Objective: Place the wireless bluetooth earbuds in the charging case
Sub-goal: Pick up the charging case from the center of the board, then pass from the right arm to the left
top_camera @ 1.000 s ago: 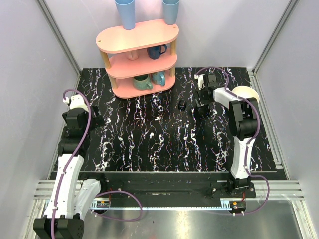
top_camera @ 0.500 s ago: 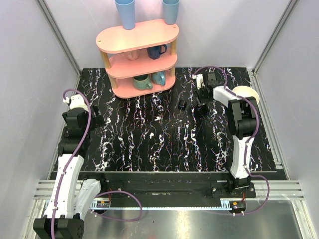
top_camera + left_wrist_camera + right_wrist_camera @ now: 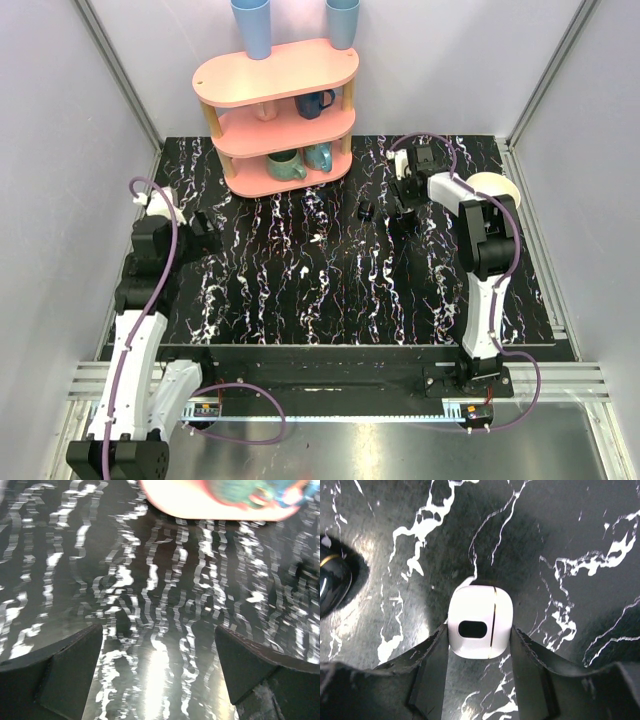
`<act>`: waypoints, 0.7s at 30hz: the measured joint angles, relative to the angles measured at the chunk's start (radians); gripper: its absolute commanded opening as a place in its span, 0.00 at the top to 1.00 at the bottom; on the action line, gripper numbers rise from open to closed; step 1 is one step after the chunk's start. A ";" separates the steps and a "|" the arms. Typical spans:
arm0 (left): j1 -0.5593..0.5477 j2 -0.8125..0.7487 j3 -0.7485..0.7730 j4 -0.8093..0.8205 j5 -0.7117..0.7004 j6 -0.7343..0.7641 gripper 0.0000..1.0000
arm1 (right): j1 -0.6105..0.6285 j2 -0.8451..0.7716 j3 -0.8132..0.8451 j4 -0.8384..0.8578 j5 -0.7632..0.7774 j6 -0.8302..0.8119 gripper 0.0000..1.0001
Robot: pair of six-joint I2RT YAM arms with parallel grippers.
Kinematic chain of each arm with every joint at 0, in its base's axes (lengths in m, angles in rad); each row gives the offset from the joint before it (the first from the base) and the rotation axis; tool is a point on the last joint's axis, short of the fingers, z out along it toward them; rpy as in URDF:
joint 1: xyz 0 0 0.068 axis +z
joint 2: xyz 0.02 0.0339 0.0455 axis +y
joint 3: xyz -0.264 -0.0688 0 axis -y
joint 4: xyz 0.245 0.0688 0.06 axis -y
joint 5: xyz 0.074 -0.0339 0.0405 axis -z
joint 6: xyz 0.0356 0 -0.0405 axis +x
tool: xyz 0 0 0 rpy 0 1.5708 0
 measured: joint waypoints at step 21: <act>-0.119 0.320 0.250 0.011 0.743 -0.051 0.01 | 0.282 -0.799 -0.360 0.039 -0.193 -0.108 1.00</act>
